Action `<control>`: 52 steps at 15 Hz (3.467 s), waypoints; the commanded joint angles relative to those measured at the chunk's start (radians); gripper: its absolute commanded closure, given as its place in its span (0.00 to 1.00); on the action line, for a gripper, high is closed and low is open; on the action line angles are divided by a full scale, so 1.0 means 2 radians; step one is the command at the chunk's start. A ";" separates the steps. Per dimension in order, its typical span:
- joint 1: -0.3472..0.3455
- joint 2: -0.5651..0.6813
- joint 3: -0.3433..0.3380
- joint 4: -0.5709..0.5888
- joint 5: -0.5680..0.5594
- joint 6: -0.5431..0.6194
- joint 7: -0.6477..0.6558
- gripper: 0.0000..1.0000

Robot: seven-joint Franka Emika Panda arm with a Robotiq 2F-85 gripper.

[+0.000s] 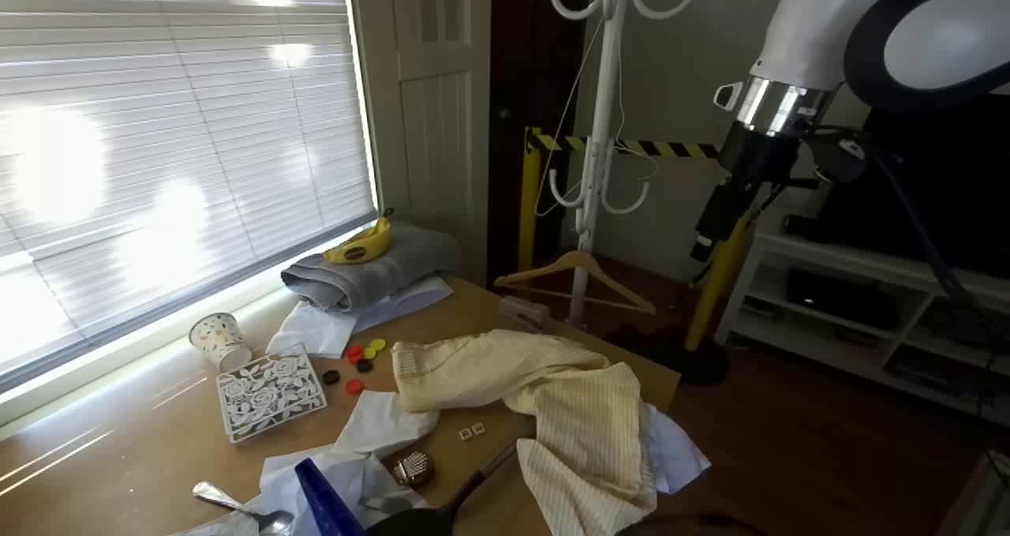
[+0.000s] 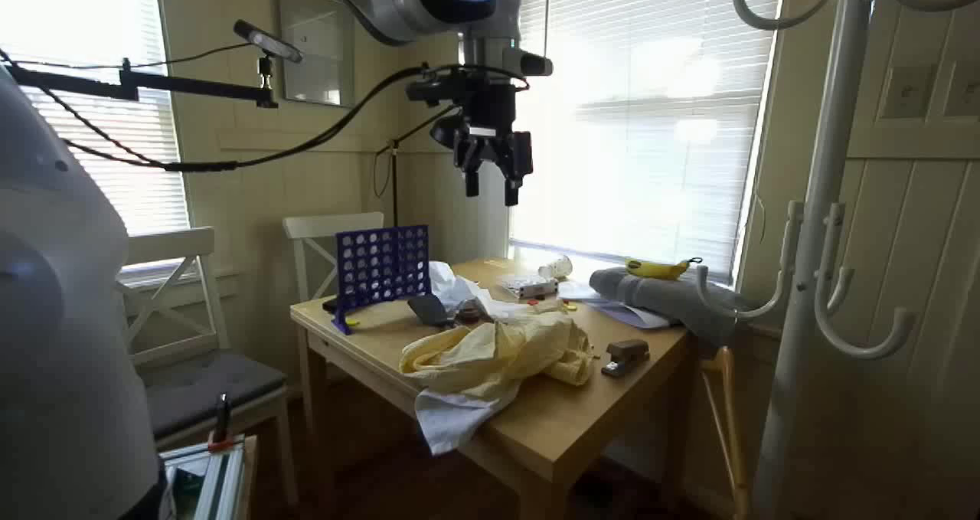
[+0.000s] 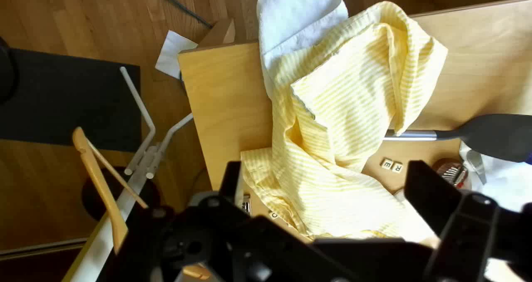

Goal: Take the hanger off the coat hook and place it on the table

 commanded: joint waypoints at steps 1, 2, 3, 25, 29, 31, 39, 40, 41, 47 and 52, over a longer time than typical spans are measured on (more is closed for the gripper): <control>0.000 0.000 0.000 0.001 0.000 -0.001 0.000 0.00; 0.000 0.000 0.000 0.001 0.000 -0.001 0.000 0.00; 0.000 0.000 0.000 0.001 0.000 -0.001 0.000 0.00; 0.000 0.000 0.000 0.001 0.000 -0.001 0.000 0.00; 0.000 0.000 0.000 0.001 0.000 -0.001 0.000 0.00; 0.000 0.000 0.000 0.001 0.000 -0.001 0.000 0.00; 0.000 0.000 0.000 0.001 0.000 -0.001 0.000 0.00; 0.000 0.000 0.000 0.001 0.000 -0.001 0.000 0.00; 0.000 0.000 0.000 0.001 0.000 -0.001 0.000 0.00; -0.003 -0.028 -0.017 -0.007 -0.013 0.015 -0.053 0.00; 0.006 -0.069 -0.071 -0.009 -0.014 -0.001 -0.229 0.00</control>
